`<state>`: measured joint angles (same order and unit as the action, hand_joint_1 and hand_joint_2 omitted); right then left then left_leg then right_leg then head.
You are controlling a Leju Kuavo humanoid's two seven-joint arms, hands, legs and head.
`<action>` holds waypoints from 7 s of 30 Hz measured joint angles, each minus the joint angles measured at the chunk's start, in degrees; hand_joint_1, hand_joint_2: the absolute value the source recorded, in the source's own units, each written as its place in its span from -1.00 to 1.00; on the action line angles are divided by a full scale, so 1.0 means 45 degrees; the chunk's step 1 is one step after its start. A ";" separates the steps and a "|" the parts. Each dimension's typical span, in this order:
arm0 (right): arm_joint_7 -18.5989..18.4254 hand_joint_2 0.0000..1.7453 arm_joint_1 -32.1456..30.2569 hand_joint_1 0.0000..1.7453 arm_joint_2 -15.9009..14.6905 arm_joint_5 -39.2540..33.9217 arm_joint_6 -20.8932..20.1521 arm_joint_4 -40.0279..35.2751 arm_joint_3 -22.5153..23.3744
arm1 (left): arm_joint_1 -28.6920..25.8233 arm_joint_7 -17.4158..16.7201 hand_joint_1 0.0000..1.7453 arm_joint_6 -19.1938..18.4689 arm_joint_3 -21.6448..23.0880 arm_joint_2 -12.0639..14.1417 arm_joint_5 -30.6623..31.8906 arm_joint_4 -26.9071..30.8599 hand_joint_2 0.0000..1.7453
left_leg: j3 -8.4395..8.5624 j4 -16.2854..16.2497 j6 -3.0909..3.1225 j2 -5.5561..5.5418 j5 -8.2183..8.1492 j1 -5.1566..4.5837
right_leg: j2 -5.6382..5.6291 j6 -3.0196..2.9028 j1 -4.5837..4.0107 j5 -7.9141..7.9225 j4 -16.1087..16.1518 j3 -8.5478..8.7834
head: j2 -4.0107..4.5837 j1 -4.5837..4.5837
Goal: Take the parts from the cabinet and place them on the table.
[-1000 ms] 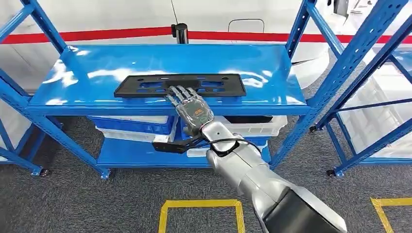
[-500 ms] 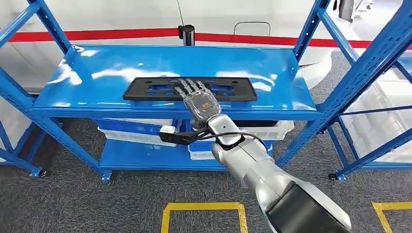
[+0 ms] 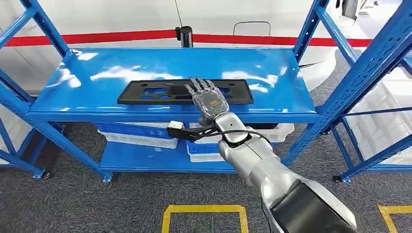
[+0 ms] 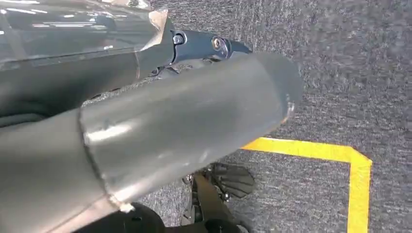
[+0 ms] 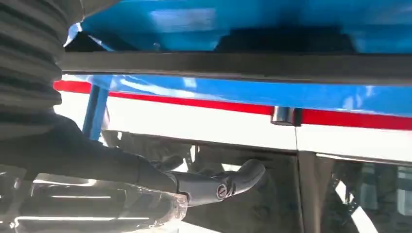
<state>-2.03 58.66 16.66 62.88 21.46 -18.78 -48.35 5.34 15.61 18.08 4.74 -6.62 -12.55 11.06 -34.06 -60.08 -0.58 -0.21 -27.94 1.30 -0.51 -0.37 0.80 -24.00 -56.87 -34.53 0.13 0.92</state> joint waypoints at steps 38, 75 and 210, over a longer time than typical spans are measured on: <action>-0.0515 1.00 -0.0767 1.00 -0.0549 0.0073 0.0068 0.0432 0.1107 | -0.0013 0.0279 -1.00 -0.0155 0.0131 0.0015 0.0316 0.0000 -1.00 | -0.0975 -0.1103 -0.0040 0.0014 0.0320 0.0065 | 0.0000 -0.0170 -0.0092 -0.0151 -0.0059 0.0158 | 0.0000 0.0053; 0.2809 1.00 -0.0158 0.88 -0.1161 -0.0719 0.1856 -0.0127 0.2711 | 0.0071 0.4682 -1.00 0.4148 0.0316 -0.0257 0.1112 0.0024 1.00 | -0.0269 0.0561 0.0313 0.0013 0.0875 -0.0168 | -0.0022 0.0204 -0.0173 -0.0134 -0.0071 0.0066 | 0.0000 0.0034; 0.9083 1.00 -0.4033 0.86 -0.6213 -0.9161 -0.5877 -1.0156 0.1744 | -0.0326 0.1447 -1.00 0.2773 -0.0729 0.0170 0.1476 0.0005 1.00 | -0.0547 0.0451 0.0127 -0.0070 0.1223 0.0044 | -0.0113 0.0882 0.0251 -0.0763 -0.0320 0.0541 | 0.0000 -0.0053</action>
<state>38.84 40.51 -11.30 21.66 -4.98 -64.48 -40.50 3.87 22.12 30.56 1.46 -5.86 -5.90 11.08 -36.52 -58.05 0.00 -0.53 -22.44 1.50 -1.02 3.60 1.93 -27.44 -58.31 -32.09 0.13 0.68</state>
